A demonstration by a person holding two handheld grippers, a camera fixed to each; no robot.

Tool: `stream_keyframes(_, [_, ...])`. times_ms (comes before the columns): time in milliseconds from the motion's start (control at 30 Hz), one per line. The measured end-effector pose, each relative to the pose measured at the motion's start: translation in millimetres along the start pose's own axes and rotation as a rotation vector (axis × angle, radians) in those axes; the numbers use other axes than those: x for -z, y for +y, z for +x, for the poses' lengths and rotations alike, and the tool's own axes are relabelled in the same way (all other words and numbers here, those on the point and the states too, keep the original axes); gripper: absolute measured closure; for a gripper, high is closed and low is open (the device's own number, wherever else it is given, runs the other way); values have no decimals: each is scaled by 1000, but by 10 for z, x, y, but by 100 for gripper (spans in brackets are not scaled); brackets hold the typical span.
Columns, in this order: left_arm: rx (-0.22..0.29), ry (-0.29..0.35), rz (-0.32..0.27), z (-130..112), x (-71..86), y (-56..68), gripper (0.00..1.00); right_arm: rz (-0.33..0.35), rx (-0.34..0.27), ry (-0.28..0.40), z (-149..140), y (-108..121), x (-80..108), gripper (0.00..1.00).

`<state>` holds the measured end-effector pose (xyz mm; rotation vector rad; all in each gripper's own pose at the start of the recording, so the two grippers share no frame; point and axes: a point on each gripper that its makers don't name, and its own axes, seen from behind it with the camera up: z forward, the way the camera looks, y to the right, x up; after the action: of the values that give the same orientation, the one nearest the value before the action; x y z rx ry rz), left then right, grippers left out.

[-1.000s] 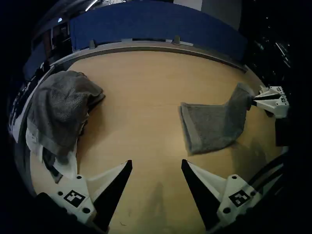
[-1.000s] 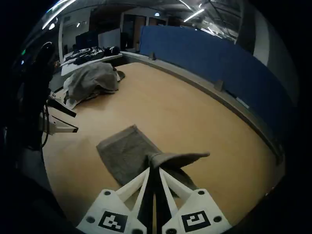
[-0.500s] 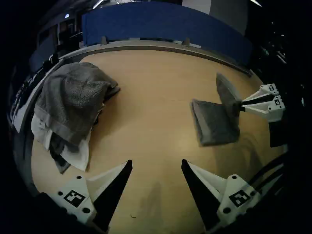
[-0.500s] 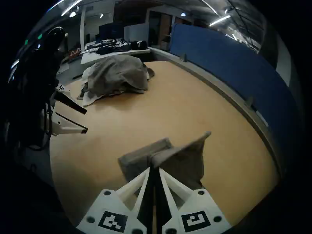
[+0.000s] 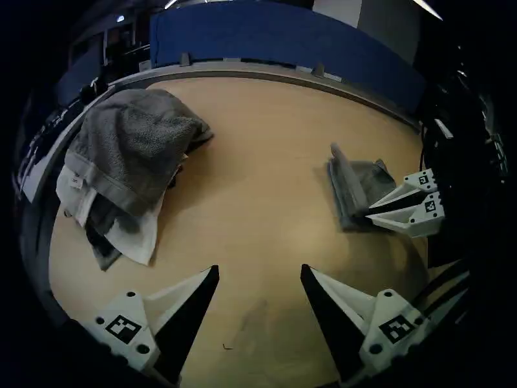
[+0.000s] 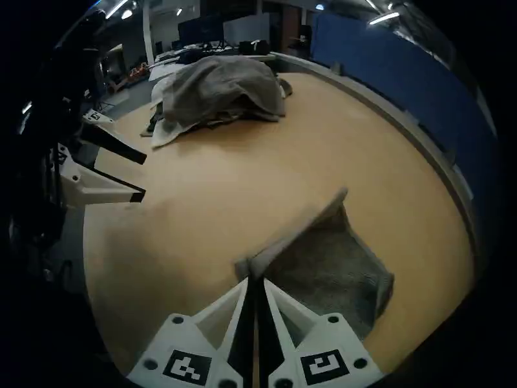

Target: Fold towel

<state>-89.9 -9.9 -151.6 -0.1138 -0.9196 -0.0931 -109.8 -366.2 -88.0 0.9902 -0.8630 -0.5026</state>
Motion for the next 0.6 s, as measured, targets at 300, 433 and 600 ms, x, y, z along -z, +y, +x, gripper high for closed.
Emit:
stream_keyframes(300, [0, 3, -10, 26, -12, 5, 6, 1, -17, -3, 6, 14, -18, 99])
stream_keyframes(433, [-3, 3, -11, 44, -9, 2, 6, -3, -19, -2, 12, 19, -8, 98])
stream_keyframes(600, [-2, 3, -10, 34, -16, -7, 6, -8, -13, 3, 24, 22, 19, 89])
